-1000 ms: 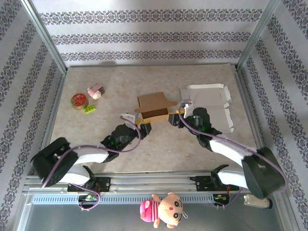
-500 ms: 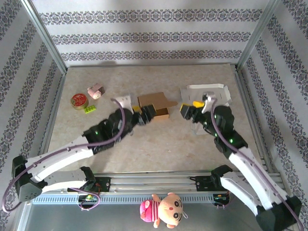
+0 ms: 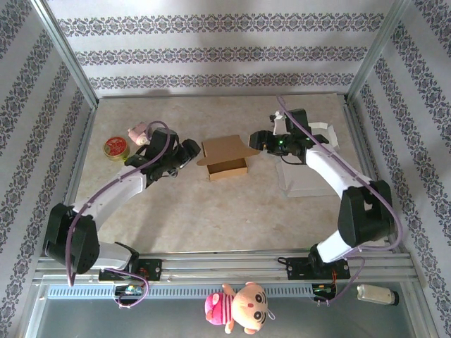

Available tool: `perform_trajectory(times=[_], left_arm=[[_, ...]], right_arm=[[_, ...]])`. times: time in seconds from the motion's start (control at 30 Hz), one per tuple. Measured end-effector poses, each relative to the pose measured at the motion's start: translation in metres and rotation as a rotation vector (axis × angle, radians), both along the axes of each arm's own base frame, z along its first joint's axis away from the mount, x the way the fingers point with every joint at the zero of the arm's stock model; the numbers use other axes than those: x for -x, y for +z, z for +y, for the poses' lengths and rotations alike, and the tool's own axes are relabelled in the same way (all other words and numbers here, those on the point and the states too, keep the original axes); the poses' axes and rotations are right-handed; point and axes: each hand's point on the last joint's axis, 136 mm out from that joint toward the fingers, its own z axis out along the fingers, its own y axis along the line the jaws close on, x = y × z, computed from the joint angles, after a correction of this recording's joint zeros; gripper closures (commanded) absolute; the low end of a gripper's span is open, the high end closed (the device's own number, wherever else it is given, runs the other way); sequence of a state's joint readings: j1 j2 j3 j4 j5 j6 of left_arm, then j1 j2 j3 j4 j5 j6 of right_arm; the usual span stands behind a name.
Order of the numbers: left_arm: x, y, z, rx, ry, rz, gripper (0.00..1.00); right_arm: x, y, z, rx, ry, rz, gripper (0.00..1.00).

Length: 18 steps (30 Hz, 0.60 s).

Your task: Fold the paper box

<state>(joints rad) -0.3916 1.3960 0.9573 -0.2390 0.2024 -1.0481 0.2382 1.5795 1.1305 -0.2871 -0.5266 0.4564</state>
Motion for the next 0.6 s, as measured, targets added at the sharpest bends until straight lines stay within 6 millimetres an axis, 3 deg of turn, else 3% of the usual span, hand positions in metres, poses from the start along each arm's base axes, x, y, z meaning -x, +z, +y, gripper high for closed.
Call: perform_trajectory(times=[0.1, 0.27, 0.4, 0.6], left_arm=[[-0.003, -0.018, -0.014, 0.044, -0.042, 0.047, 0.23], [-0.007, -0.043, -0.027, 0.087, -0.07, 0.112, 0.4], [-0.011, -0.049, -0.03, 0.108, -0.068, 0.123, 0.52], [-0.012, -0.06, -0.03, 0.111, -0.067, 0.125, 0.54]], right_arm=[[0.002, -0.011, 0.003, 0.011, 0.009, 0.03, 0.52], [0.005, -0.014, 0.011, 0.039, 0.027, 0.012, 0.61], [0.004, -0.023, 0.01, 0.065, 0.015, 0.011, 0.66], [0.01, -0.06, 0.007, 0.151, -0.004, 0.046, 0.66]])
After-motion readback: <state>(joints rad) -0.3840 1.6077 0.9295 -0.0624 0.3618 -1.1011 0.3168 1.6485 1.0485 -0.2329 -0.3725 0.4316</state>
